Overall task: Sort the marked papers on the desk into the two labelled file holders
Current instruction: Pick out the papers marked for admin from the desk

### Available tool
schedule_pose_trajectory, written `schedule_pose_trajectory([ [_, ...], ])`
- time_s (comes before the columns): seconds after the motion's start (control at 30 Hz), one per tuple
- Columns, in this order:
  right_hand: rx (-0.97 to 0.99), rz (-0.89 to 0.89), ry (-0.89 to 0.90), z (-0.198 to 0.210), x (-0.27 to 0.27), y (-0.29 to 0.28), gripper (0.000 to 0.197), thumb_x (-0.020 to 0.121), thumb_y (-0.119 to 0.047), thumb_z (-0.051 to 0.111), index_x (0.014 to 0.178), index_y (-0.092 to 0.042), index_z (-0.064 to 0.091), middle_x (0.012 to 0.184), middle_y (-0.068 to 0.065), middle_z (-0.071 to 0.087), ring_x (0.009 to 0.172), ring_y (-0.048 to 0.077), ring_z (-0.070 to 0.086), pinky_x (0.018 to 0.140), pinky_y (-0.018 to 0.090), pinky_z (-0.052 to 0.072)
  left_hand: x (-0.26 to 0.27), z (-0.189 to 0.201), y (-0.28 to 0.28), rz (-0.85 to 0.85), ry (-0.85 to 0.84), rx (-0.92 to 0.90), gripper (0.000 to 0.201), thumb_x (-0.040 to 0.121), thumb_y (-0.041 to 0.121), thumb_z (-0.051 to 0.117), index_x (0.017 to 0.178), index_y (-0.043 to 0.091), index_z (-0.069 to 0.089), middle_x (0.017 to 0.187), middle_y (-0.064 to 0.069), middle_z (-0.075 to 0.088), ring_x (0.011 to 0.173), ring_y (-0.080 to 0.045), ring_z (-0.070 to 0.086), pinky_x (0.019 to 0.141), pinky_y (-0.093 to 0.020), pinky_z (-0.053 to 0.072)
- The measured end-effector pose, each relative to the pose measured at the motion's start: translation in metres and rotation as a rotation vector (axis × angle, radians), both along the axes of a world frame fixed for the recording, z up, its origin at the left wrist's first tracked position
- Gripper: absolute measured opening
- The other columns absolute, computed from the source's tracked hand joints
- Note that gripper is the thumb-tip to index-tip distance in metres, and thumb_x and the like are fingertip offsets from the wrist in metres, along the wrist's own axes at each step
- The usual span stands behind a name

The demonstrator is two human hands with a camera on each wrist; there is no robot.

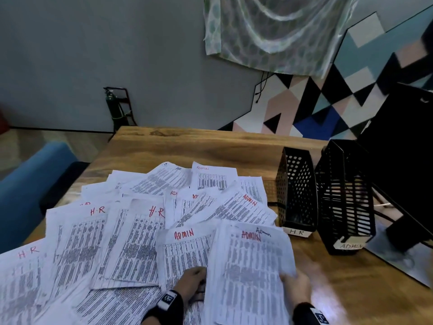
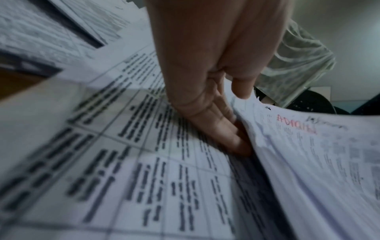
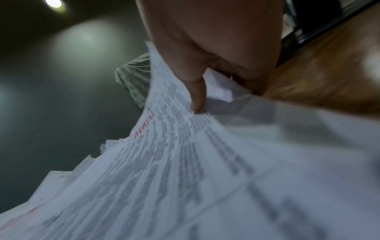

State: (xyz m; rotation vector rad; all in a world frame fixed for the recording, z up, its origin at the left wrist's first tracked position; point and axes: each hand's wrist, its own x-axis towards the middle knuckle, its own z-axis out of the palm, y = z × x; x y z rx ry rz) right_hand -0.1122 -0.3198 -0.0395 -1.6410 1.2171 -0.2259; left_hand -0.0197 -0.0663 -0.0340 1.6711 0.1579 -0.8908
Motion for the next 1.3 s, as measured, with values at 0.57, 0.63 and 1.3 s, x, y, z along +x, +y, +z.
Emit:
schedule_pose_trajectory([
  [0.57,0.392,0.151,-0.209,0.019,-0.001,-0.023,0.029,0.085,-0.001,0.061,0.112,-0.001,0.051,0.105,0.017,0.059,0.083,0.030,0.059,0.056,0.029,0.050,0.030,0.024,0.002,0.197,-0.181,-0.177,0.012,0.077,0.002,0.064,0.081,0.010,0.071,0.075,-0.005,0.076,0.084,-0.033,0.068,0.083,-0.042,0.053],
  [0.63,0.356,0.183,-0.300,0.025,0.010,-0.012,0.030,0.083,0.002,0.061,0.112,-0.001,0.053,0.102,0.014,0.063,0.084,0.027,0.062,0.052,0.022,0.054,0.033,0.031,0.004,0.217,-0.188,-0.187,0.012,0.079,-0.001,0.065,0.080,0.009,0.071,0.074,-0.003,0.076,0.084,-0.032,0.067,0.082,-0.040,0.051],
  [1.3,0.435,0.061,-0.467,0.043,0.018,-0.009,0.034,0.088,-0.005,0.056,0.121,-0.002,0.049,0.102,0.011,0.062,0.078,0.025,0.059,0.064,0.032,0.049,0.054,0.046,0.027,0.496,-0.265,-0.243,0.023,0.092,0.014,0.053,0.111,0.006,0.062,0.108,-0.008,0.065,0.109,-0.024,0.056,0.096,-0.032,0.043],
])
